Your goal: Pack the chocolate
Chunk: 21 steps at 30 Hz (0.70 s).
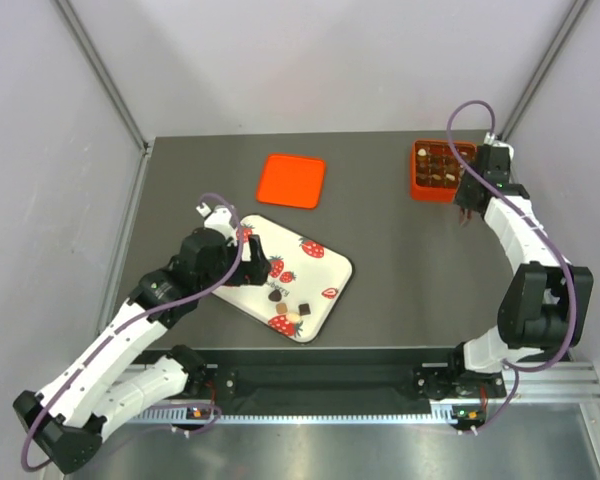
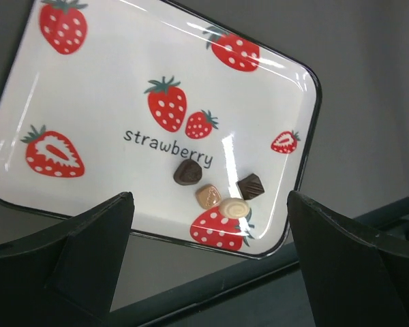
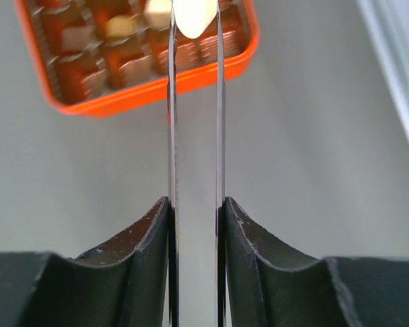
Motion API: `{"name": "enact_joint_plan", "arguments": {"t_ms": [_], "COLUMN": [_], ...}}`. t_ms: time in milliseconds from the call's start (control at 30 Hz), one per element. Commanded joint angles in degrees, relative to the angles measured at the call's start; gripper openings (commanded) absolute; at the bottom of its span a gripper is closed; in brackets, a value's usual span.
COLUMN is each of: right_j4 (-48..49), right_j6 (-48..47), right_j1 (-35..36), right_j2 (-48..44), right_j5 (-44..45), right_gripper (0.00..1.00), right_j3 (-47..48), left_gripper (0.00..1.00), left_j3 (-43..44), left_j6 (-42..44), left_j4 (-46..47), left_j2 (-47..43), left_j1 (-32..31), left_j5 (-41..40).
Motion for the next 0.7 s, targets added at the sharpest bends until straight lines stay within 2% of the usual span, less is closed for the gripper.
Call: {"name": "enact_joint_plan", "arguments": {"t_ms": [0, 233, 667], "right_j4": [0.36, 0.18, 0.45], "right_j6": [-0.59, -0.77, -1.12], "right_j1": [-2.97, -3.94, -4.29], "right_j2": [1.67, 6.16, 10.73], "right_j5": [1.72, 1.01, 0.22], "right_gripper": [0.33, 0.33, 0.38], "right_j3": [5.44, 9.75, 12.39], "left_gripper": [0.99, 0.99, 0.99], "left_j3": [-0.43, -0.08, 1.06], "left_j6": [0.72, 1.07, 1.86], "left_j4": [6.26, 7.85, 7.33], "left_j2": [0.58, 3.92, 5.24], "left_j1": [0.09, 0.17, 0.17], "left_j5": [5.85, 11.74, 8.32]}}
